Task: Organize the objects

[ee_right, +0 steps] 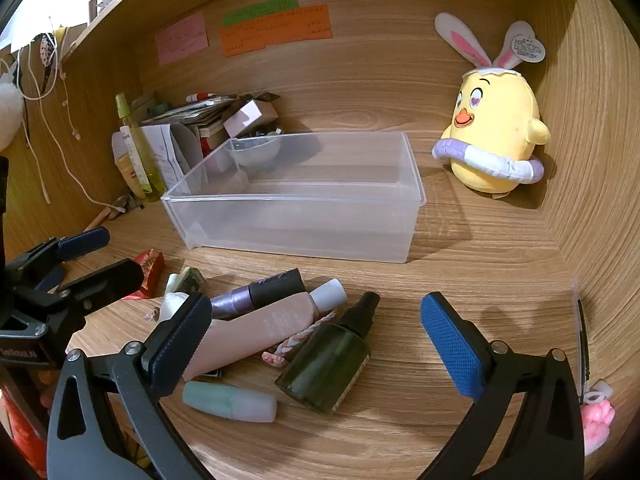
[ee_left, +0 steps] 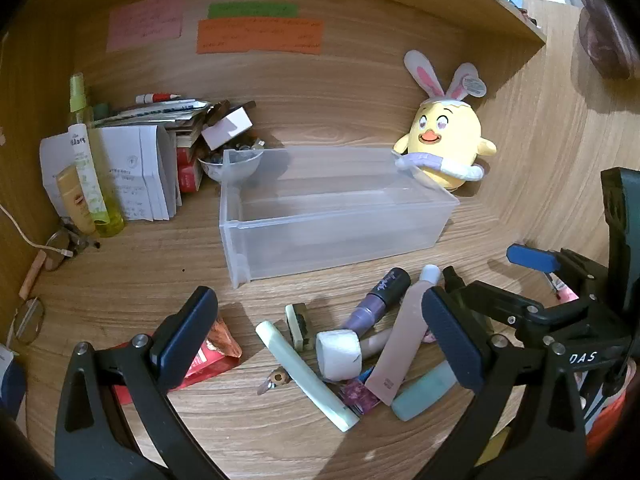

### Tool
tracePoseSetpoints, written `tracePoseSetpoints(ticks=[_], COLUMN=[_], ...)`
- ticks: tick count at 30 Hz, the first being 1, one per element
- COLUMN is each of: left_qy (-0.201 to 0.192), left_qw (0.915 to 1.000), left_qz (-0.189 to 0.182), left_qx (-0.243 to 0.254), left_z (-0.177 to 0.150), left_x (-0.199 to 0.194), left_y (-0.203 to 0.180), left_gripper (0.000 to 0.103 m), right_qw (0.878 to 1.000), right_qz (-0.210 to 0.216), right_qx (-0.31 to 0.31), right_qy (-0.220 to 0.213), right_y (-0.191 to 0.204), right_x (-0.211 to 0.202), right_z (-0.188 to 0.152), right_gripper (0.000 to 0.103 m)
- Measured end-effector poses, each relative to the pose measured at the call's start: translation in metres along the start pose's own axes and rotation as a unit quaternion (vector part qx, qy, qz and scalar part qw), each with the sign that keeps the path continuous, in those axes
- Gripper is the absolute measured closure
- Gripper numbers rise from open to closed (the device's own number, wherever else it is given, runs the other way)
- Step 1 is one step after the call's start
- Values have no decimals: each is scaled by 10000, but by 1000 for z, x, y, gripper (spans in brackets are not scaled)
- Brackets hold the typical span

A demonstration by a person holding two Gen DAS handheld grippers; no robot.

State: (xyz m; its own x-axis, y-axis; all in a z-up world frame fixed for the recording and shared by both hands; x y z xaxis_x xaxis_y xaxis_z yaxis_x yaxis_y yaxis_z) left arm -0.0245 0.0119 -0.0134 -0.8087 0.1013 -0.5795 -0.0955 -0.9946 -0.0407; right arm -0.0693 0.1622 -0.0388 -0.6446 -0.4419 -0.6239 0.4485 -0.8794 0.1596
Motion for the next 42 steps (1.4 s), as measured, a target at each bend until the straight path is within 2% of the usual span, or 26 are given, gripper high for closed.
tracePoseSetpoints(ticks=[26,33,42], left_qy=[-54,-74,275], left_qw=[9998,9999,9986], left_qz=[-182,-143,-402], left_qx=[-109,0,-228], left_z=[-4,-6,-9], left_x=[-2,-3,13], left_y=[6,7,25], left_gripper=[0,0,0], right_qw=[10000,10000,9998], right_qz=[30,57,-66], right_qx=[35,30,-50], right_qy=[33,71,182], right_y=[9,13,18], right_x=[4,10,21], right_z=[-1,3,5], right_gripper=[0,0,0])
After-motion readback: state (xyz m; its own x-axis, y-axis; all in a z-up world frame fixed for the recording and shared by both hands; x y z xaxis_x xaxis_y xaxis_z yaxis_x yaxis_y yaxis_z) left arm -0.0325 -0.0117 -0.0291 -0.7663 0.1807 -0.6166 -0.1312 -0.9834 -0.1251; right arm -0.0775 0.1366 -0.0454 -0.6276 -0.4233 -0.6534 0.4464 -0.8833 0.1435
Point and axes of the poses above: each gripper's, at about its wrist camera, not at the fingertips, and x roughly the way its jaws point, y to its left, z to its top, the point moved 4 cm from there along x, roughly the way its jaws point, and after that the axes turned 4 degrees about x, right-handed, at the moved point
